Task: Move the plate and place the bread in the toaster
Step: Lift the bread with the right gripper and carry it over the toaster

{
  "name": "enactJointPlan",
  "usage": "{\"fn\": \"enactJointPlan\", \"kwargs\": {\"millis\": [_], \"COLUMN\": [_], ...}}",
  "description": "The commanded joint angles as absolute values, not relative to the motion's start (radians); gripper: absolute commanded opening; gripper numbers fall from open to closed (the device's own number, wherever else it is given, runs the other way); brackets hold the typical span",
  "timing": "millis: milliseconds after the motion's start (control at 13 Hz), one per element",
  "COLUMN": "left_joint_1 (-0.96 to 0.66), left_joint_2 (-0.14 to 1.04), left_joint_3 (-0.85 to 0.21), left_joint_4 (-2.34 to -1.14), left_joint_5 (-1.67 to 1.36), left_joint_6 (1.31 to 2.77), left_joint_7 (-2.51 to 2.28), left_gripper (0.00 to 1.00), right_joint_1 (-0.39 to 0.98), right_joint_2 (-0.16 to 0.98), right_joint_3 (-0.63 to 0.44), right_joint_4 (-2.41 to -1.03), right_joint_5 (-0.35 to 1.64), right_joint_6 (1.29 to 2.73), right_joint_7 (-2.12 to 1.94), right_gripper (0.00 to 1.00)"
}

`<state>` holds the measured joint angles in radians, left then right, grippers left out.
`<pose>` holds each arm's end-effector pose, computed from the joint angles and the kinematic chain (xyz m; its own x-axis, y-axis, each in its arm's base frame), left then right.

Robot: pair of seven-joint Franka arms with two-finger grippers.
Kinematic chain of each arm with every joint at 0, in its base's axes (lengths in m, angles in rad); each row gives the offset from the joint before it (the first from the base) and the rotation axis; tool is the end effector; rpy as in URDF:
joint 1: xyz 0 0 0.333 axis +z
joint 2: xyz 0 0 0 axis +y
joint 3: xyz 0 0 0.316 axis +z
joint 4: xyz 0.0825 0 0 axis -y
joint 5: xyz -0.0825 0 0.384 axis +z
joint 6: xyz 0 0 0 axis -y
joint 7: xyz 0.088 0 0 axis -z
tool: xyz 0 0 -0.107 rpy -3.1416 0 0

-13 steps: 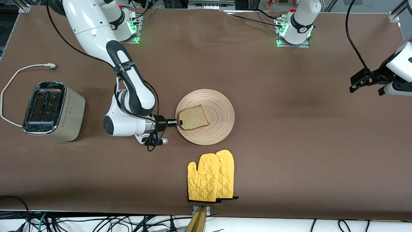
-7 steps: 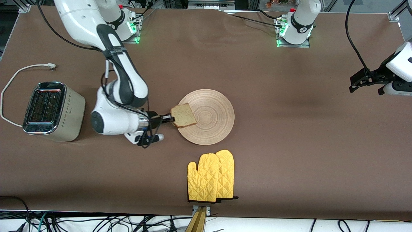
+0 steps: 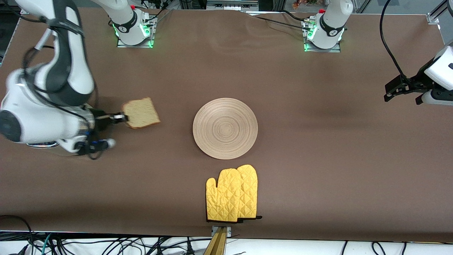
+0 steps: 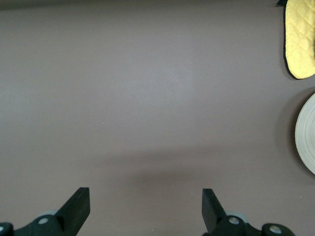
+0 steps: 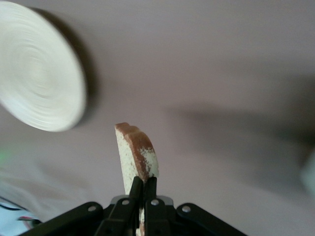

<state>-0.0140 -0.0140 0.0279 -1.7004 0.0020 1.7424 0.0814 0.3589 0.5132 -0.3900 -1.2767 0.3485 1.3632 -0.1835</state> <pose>0.5628 0.0081 0.5859 0.9961 -0.0678 0.0556 -0.0676 -0.9977 -0.0061 0.6524 0.0747 0.4496 0.9189 0.1935 -0.3438 0.1212 -0.9678 -0.2207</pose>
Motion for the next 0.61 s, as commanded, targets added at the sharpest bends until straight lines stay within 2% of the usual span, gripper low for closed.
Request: {"fn": "enactJointPlan", "kwargs": {"millis": [0,153,537], "left_joint_1": [-0.032,-0.032,-0.032], "left_joint_2": [-0.018,-0.018,-0.018], "left_joint_3": [0.04,0.04,0.04], "left_joint_4": [-1.697,-1.695,-1.695], "left_joint_5": [0.025,0.025,0.025], "left_joint_6": [1.73,1.73,1.73], "left_joint_7": [0.064,0.064,0.064], "left_gripper": [1.0,1.0,1.0], "right_joint_1": [0.364,0.365,0.365], "right_joint_2": [0.482,0.48,0.443], "right_joint_3": [-0.503,-0.564,-0.641], "right_joint_4": [-1.261,-1.259,-1.258], "right_joint_5": [0.258,0.189,-0.076], "right_joint_6": [1.289,1.243,1.247], "right_joint_7": [-0.277,-0.301,-0.356], "right_gripper": [0.0,0.0,0.0]}}
